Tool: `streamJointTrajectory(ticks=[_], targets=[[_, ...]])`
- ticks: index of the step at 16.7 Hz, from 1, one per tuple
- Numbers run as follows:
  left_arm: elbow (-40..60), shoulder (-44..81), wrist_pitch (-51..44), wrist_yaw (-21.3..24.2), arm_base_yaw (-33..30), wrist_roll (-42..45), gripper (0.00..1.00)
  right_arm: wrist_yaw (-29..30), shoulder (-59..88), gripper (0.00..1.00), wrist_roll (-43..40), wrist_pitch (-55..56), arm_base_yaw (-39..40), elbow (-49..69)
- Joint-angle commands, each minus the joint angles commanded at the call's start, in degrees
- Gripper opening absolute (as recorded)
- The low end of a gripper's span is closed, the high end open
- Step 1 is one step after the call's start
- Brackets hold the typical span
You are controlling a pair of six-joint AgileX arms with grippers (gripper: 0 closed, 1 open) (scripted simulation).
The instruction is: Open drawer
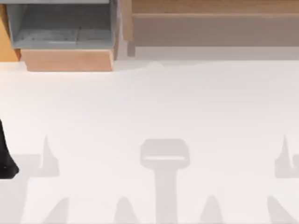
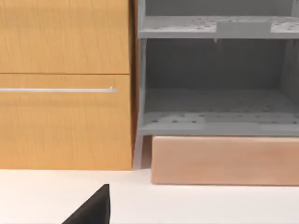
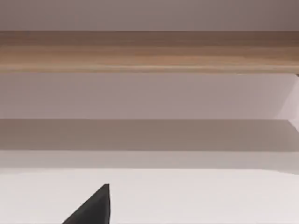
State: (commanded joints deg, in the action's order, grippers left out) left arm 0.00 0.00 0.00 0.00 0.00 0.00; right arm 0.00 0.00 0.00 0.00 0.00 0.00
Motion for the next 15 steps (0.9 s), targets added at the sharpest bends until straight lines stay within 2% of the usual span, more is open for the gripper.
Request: streamJointTrajectory(ticks=[3, 6, 15], targets=[[0.6, 0.8, 0.6, -0.5, -0.4, 0.1, 1.0, 0.0, 0.0, 1.0, 0.0, 0.0, 0.0, 0.0], [3.9, 6.4, 3.9, -3.4, -3.2, 0.3, 1.0, 0.0, 0.0, 1.0, 0.0, 0.0, 0.0, 0.0], [21.1, 41.4, 20.8, -18.3, -18.7, 0.7, 1.0, 0.0, 0.0, 1.0, 0.0, 0.0, 0.0, 0.0]])
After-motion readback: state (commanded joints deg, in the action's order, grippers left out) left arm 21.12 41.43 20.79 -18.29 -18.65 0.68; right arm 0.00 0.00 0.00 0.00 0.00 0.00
